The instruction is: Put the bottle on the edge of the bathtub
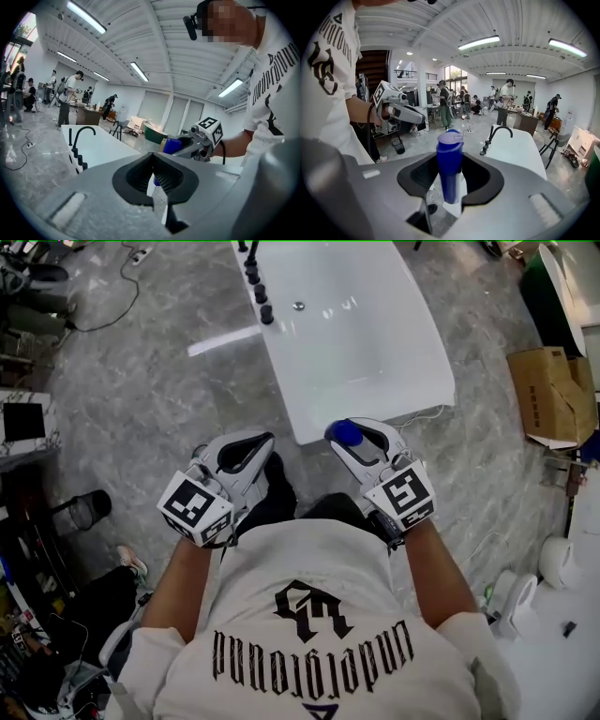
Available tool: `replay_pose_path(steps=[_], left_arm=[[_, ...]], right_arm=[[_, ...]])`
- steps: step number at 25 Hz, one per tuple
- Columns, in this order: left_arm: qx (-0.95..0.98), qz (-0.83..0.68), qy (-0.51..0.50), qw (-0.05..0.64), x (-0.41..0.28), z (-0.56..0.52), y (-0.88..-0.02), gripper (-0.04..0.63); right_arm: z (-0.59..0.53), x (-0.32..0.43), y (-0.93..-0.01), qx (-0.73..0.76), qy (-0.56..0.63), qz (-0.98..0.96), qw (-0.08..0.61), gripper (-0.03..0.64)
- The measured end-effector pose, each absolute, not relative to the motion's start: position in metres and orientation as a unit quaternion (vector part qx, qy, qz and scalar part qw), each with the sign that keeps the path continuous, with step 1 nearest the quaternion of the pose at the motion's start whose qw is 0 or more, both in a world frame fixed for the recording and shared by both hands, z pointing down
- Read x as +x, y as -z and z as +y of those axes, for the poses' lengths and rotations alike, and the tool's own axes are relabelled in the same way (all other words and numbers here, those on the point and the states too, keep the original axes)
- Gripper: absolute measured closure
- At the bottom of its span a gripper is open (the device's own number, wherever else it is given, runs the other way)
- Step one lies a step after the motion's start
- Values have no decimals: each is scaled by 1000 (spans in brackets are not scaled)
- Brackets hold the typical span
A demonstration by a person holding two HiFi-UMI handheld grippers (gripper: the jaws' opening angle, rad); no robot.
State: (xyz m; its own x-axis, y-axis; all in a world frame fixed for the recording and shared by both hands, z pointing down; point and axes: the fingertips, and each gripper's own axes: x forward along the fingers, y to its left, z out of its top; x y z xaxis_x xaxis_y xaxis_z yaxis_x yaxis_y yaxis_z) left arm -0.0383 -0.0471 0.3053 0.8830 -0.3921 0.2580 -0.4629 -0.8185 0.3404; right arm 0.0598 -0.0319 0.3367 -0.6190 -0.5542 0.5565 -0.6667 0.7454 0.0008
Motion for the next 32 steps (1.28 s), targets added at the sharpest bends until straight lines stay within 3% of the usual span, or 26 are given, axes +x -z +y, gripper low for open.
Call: replay_pose_path(steps=[16, 32], left_arm=[[938, -215, -154, 225, -6, -84, -407, 589], [904, -256, -185, 288, -23, -141, -527, 589]], right_arm=[[-71, 54, -465, 271, -130, -890, 342, 465], [-124, 44, -628, 187, -140, -875, 424, 465]])
